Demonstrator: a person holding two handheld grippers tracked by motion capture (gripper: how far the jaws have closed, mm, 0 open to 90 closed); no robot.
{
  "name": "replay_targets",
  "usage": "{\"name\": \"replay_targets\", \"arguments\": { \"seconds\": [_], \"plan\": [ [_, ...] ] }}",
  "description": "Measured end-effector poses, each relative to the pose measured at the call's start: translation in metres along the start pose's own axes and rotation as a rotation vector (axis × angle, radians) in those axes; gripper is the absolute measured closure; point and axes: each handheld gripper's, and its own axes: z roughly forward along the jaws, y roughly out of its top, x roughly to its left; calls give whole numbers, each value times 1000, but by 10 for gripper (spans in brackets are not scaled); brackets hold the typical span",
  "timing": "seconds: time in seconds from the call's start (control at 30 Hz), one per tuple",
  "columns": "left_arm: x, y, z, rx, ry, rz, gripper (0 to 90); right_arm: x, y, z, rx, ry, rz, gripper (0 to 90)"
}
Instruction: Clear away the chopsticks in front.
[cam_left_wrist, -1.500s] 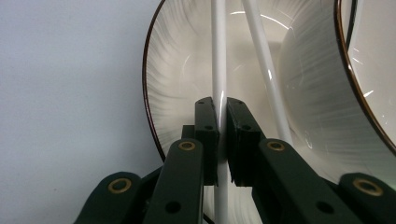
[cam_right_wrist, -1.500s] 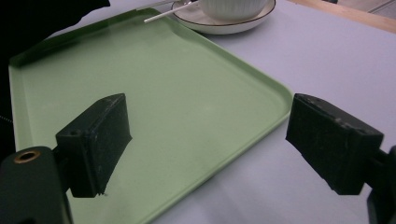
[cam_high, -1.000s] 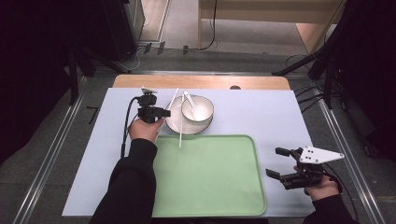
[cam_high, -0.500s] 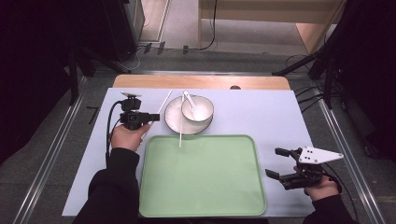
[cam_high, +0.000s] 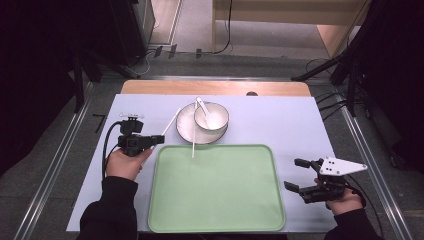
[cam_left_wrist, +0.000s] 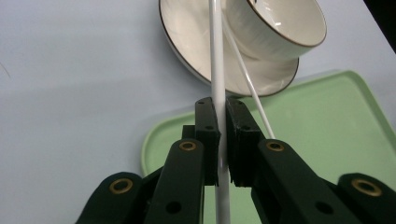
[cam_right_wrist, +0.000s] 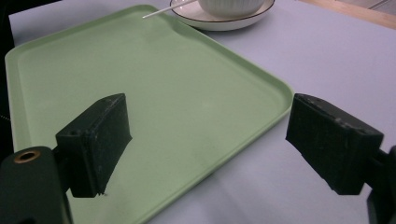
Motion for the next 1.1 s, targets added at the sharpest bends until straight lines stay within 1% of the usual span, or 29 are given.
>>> {"name": "replay_targets", "arguments": {
  "seconds": [0.03,0.07,0.17,0.27,0.3,0.33,0.37,0.47,0.6,0.67,0.8,0.87,0.93,1.0,1.07,1.1],
  "plan": [
    [0,0,0,0,0,0,855,0,0,0,-1,0,-1,141],
    [-1,-6,-3,-1,-5,-5,855,0,0,0,-2,1,-2,141],
    [-5,-16,-6,1,4,6,854,0,0,0,-3,0,-4,141],
    [-7,-27,-9,11,-2,8,854,0,0,0,-5,0,-6,141],
    [-7,-30,-10,13,-5,5,855,0,0,0,-5,1,-5,141],
    [-7,-30,-10,13,-5,5,854,0,0,0,-5,1,-5,141],
    [-9,-36,-12,19,-10,1,855,0,0,0,-6,1,-6,141],
    [-11,-45,-15,24,-14,-1,854,0,0,0,-7,3,-4,141],
    [-15,-59,-17,16,-8,-16,855,0,1,0,-8,4,-5,141],
    [-17,-66,-15,34,-6,-18,854,1,1,0,-8,3,-5,141],
    [-19,-79,-13,49,-12,-42,854,1,1,0,-8,5,-8,141],
    [-19,-83,-13,56,-18,-59,854,1,2,0,-8,5,-8,141],
    [-19,-87,-10,71,-21,-62,853,0,2,1,-8,6,-8,141],
    [-21,-88,-7,70,-15,-70,853,1,2,1,-7,8,-6,141],
    [-24,-90,-1,84,22,-48,853,0,2,2,-8,10,-12,141],
    [-24,-91,2,95,41,-43,853,0,3,2,-7,11,-12,141]
  ]
}}
